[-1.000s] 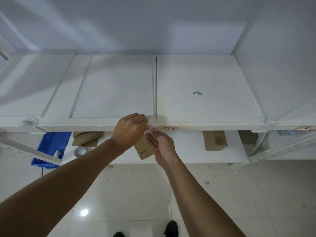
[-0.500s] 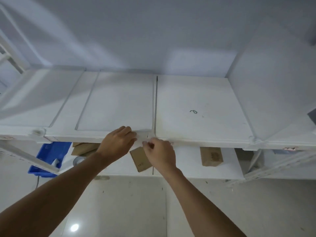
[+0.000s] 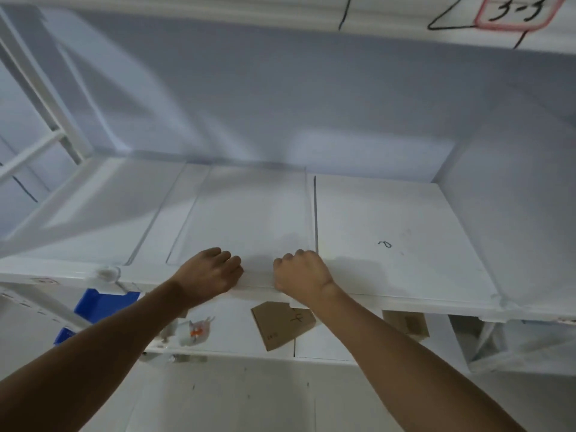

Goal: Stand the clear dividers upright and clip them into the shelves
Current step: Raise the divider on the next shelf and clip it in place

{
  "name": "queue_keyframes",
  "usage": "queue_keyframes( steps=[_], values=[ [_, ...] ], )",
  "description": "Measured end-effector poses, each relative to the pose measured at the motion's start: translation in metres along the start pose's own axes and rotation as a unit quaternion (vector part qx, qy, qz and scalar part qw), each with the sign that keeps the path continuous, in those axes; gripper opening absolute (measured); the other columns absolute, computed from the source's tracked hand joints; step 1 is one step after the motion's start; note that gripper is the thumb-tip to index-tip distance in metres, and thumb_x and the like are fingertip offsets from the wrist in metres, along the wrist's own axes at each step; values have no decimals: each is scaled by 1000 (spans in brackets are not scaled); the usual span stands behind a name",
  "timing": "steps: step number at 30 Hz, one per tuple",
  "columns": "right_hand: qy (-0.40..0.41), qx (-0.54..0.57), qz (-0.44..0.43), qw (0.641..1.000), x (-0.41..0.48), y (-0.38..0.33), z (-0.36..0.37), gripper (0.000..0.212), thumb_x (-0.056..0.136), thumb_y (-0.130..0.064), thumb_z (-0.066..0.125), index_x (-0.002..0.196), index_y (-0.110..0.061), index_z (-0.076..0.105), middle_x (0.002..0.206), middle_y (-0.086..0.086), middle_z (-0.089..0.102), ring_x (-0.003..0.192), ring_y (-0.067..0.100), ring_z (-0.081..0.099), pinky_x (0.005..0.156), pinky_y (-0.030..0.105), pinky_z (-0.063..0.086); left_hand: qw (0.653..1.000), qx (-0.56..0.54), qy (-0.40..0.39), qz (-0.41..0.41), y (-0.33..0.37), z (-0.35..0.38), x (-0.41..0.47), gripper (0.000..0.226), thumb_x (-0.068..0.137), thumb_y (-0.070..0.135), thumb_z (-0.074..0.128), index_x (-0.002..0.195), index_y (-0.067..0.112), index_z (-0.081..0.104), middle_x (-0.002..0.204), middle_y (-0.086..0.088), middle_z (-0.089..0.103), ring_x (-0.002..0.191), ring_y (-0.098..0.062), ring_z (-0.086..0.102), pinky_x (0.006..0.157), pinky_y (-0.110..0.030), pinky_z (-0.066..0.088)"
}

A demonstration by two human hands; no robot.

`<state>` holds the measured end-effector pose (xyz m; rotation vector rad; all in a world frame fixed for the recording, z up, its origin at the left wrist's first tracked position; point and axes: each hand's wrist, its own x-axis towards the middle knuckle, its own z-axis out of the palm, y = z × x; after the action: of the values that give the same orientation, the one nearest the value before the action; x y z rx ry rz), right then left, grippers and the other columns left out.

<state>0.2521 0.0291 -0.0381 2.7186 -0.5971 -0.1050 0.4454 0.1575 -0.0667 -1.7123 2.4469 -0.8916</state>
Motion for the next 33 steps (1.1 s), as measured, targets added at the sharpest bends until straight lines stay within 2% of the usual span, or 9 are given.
queue_keyframes(
  steps=[3,6,11,14,17,20,24,27,33],
  values=[
    [34,-50,-28,998,4,-6,-5,62,24,-10,87,43,-20,30,34,-9,40,30,10,23,43,17,6,996,-42,-14,-82,6,-5,-6,19,90,8,56,73,13,61,67,-5,58,49,-22,55,45,-33,47],
    [56,-5,-12,998,3,-2,-24,68,10,-3,85,41,-18,26,31,-7,43,24,8,40,42,17,15,925,-172,-17,-339,26,-29,-4,23,95,34,59,86,14,64,67,-2,68,52,-23,65,47,-31,52],
    [107,17,61,992,-14,26,-55,59,11,2,84,39,-18,35,30,-2,42,23,13,25,42,14,17,549,-527,88,-642,35,-102,15,52,92,56,59,84,6,63,64,-18,69,52,-25,61,55,-43,54],
    [89,75,120,986,-32,26,-65,32,42,-7,89,47,-11,57,36,5,51,25,21,46,40,18,22,463,-661,41,-589,19,-128,56,49,88,63,60,102,16,63,73,-18,77,55,-36,69,53,-36,56],
    [108,199,142,964,-49,30,-60,23,91,-26,61,86,-6,73,67,13,72,57,33,65,55,30,50,520,-654,25,-549,5,-142,105,31,93,34,64,106,6,63,69,-19,76,54,-38,71,51,-35,57],
    [123,356,207,903,-68,33,-60,30,95,-34,58,108,-13,75,79,6,79,76,27,71,73,23,49,631,-586,-20,-508,8,-155,144,24,87,4,47,86,-10,66,59,-19,73,51,-34,72,53,-34,62],
    [70,389,232,889,-76,23,-44,37,98,-34,50,77,-10,69,70,3,72,61,17,57,73,25,39,748,-499,-106,-425,30,-161,167,28,77,-1,42,67,-10,66,52,-18,71,45,-24,71,67,-33,65],
    [24,361,218,906,-78,16,-29,50,101,-27,41,52,-14,37,52,-2,42,50,6,36,68,27,32,773,-481,-124,-394,45,-144,168,21,82,3,42,77,-7,60,56,-19,72,47,-26,72,72,-41,65],
    [8,373,203,905,-77,18,-12,40,101,-26,36,68,-8,49,53,-3,40,52,13,38,65,29,32,811,-429,-99,-385,56,-120,170,21,82,11,44,87,-6,54,70,-23,69,65,-39,72,69,-52,61]
  ],
)
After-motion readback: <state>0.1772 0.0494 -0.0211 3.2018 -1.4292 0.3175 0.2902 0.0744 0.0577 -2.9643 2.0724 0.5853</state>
